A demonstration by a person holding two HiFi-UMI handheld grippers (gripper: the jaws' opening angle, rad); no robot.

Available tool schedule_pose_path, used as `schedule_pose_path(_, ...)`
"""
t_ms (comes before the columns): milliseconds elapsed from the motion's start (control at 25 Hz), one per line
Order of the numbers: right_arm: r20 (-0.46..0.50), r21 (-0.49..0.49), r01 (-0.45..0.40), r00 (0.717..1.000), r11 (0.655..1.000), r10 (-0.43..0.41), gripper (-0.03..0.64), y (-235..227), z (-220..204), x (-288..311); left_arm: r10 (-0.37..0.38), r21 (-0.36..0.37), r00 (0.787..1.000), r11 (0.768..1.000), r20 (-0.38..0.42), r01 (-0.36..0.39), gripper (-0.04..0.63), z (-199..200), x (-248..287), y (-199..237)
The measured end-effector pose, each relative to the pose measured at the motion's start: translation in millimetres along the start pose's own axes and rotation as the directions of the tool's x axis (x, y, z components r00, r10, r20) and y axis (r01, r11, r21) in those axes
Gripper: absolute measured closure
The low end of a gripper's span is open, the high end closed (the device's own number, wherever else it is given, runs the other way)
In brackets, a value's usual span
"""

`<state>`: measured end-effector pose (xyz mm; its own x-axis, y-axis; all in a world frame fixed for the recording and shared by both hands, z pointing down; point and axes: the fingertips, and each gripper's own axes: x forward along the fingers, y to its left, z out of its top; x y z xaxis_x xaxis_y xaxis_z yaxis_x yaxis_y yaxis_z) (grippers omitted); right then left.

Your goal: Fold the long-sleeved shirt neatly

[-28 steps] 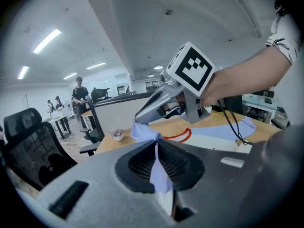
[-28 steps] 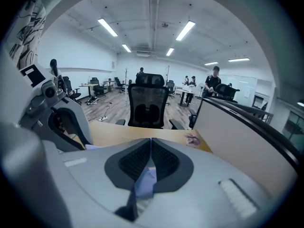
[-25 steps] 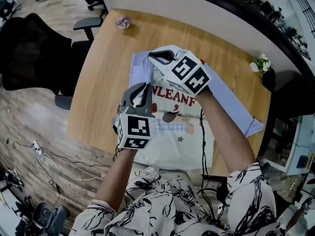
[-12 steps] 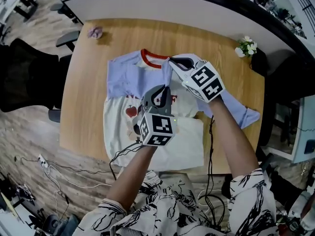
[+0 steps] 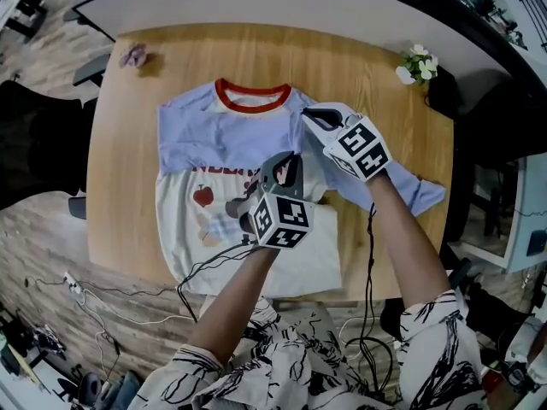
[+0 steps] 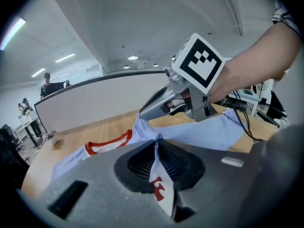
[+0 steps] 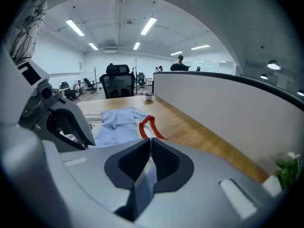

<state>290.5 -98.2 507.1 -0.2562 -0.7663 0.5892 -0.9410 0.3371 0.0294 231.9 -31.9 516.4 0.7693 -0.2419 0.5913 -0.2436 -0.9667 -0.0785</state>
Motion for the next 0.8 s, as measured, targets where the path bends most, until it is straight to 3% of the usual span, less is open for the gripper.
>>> schedule_pose_path(80, -0.029, 0.025, 0.011, 1.000, 1.000, -0.010, 0.586, -8, -20, 0, -0.043, 0.027, 0.999, 0.999, -0.004, 0.044, 0.555, -7, 14, -11)
schedule_pose_path(320, -0.107, 0.177, 0.073, 0.993, 0.982, -0.054, 0.531, -29, -86, -9, -0.193, 0.077, 0.980, 0.977, -0.057, 0.197, 0.410, -36, 35, -53)
schedule_pose_path(520, -0.096, 0.176, 0.123, 0.990, 0.977, -0.107, 0.528, -33, -86, -15, -0.201, 0.037, 0.976, 0.978, -0.079, 0.204, 0.403, -44, 39, -57)
schedule_pose_path(680, -0.164, 0.056, 0.037, 0.986, 0.998, -0.028, 0.520, 0, -65, 16, -0.198, 0.002, 0.971, 0.980, -0.137, 0.200, 0.391, -54, 54, -52)
schedule_pose_path(800, -0.229, 0.136, 0.037, 0.973, 0.990, -0.005, 0.480, 6, -76, 36, -0.185, -0.070, 0.974, 0.982, -0.131, 0.177, 0.388, -55, 64, -47)
